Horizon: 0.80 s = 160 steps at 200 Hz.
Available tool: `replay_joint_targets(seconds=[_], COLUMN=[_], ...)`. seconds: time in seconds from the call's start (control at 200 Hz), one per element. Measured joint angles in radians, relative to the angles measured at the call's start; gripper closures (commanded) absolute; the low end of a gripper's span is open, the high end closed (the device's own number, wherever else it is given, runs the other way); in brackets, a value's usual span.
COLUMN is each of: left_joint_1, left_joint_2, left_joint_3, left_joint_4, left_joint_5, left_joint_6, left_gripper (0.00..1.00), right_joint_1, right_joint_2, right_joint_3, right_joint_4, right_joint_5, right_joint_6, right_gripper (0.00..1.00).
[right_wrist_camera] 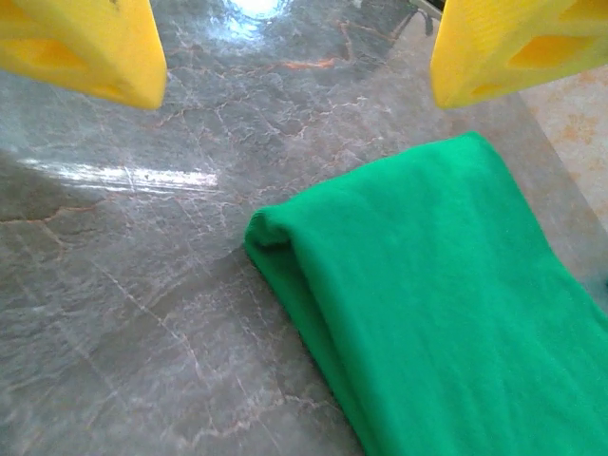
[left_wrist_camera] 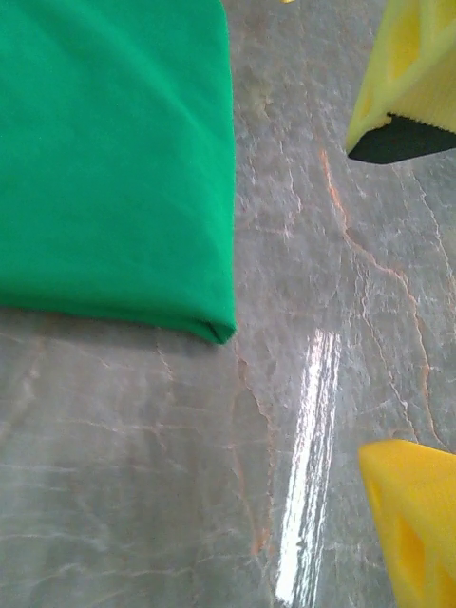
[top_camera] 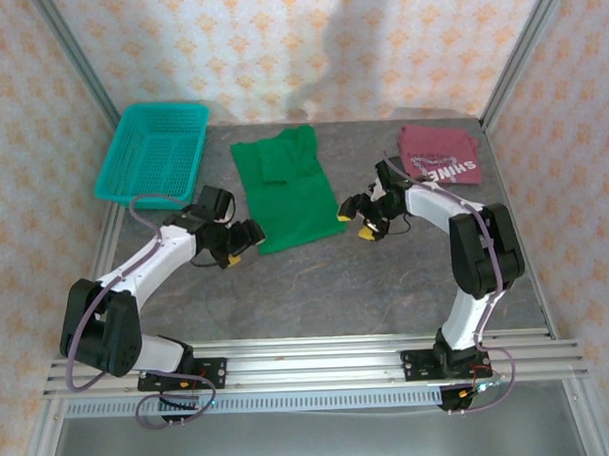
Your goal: Fold and stack the t-shirts
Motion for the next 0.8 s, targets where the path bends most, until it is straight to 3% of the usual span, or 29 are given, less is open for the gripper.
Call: replay_joint_targets(seconds=[0.34,0.801], left_joint_1=[-0.009,-0.009], left_joint_2=[0.06,0.225], left_joint_3=[-0.062,-0.071], left_joint_4=[0.233,0.362], left_joint_5=[0.029,0.029], left_joint_6=[-0.112,-0.18], left_gripper=[0.33,0.43], right_joint_1=[0.026,0.025], right_joint_2=[0.095,0.135], right_joint_3=[-0.02,0.005], right_joint_4=[0.174,0.172], right_joint_5=[-0.036,-0.038], right_joint_6=[0.053,0.109], right_gripper=[0.36,0.48])
